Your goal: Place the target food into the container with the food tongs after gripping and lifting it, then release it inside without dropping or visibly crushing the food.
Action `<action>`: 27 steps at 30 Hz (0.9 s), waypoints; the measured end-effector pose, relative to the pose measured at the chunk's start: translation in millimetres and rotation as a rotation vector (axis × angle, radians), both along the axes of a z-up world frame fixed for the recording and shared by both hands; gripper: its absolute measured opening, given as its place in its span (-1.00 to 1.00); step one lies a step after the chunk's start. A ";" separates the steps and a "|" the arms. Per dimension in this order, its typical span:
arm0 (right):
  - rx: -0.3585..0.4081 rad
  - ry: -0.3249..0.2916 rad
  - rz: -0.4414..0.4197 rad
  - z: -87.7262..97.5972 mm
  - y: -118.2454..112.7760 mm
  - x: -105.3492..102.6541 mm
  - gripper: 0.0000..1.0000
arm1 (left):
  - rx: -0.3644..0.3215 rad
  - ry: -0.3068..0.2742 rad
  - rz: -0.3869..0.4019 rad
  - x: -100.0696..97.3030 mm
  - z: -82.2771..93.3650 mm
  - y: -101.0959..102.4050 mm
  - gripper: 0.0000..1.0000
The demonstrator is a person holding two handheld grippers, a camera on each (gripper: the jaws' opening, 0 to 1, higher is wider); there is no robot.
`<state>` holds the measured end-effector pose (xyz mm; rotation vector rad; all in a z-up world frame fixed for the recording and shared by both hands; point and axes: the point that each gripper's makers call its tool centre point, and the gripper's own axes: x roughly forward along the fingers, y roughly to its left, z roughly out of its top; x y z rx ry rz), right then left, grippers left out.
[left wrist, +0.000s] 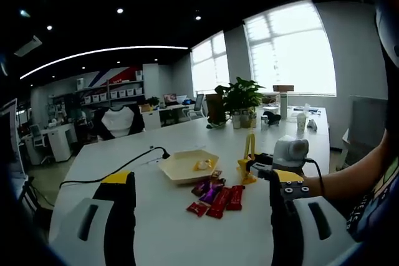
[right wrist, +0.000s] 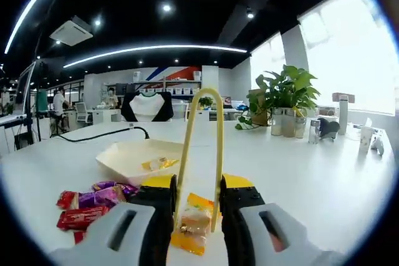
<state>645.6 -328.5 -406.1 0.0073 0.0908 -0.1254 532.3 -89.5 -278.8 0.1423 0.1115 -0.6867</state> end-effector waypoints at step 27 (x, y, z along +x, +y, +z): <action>-0.012 -0.014 0.229 36.3 6.5 -2.4 -0.67 | 0.002 -0.002 0.016 0.0 1.0 -6.5 0.86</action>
